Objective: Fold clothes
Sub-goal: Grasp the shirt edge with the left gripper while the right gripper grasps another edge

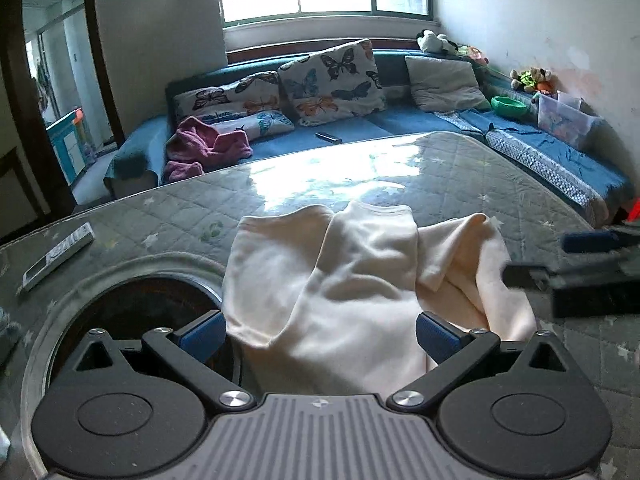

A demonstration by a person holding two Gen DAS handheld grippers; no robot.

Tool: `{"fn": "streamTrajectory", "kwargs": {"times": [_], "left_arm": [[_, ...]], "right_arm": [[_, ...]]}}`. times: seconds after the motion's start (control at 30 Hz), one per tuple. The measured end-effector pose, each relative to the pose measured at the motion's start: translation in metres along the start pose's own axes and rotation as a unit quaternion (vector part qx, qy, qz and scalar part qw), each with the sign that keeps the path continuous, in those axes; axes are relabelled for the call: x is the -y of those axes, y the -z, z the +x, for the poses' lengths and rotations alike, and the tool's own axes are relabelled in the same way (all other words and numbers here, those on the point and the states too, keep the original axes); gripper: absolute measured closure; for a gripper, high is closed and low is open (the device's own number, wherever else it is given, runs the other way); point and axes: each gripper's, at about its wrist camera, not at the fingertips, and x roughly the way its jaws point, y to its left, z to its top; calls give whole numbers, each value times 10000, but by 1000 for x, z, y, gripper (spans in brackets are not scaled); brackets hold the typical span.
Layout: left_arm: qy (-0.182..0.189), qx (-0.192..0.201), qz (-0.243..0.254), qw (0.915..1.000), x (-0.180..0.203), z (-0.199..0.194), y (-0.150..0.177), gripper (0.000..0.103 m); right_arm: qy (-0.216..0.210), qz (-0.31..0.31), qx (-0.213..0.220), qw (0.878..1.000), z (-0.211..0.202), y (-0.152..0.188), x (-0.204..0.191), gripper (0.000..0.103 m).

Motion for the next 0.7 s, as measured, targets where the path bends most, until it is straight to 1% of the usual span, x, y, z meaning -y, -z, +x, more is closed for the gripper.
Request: {"fn": "streamTrajectory", "kwargs": {"times": [0.1,0.17,0.2,0.27,0.3,0.37,0.4,0.43,0.47,0.5,0.53,0.57,0.6,0.67,0.7], "left_arm": [[45,-23,60,10000,3,8,-4,1],[82,-23,117,9999,4,12,-6,1],[103,-8,155,9998,5,14,-7,1],[150,24,239,9996,8,16,-8,1],[181,30,271,9995,9,18,-9,1],[257,22,307,9992,12,22,-11,1],[301,8,319,9990,14,26,-12,1],[345,-7,331,9989,15,29,-13,3],[424,-20,350,9985,17,32,-15,3],[507,-33,370,9980,19,36,-16,3],[540,-69,406,9977,21,40,-16,6],[568,-109,444,9973,23,44,-16,8],[595,-149,481,9970,25,49,-16,13],[642,-240,575,9960,29,59,-13,17],[622,-300,608,9958,30,64,-11,22]], "right_arm": [[49,77,-34,10000,21,-12,5,26],[-15,173,-126,9998,36,-17,8,40],[-71,234,-207,9995,43,-19,10,43],[-118,364,-338,9987,57,-21,15,55],[-203,434,-415,9980,64,-20,18,60],[-316,536,-466,9970,70,-18,20,73],[-352,570,-474,9966,72,-17,21,78],[-383,579,-451,9966,72,-17,21,85],[-425,590,-423,9965,72,-16,22,89],[-452,600,-390,9964,70,-16,22,90],[-430,599,-349,9967,67,-16,22,94],[-389,569,-319,9971,65,-15,22,95],[-353,528,-276,9976,63,-15,21,95],[-303,468,-193,9983,58,-16,21,97],[-274,447,-150,9985,55,-16,22,97]]}}
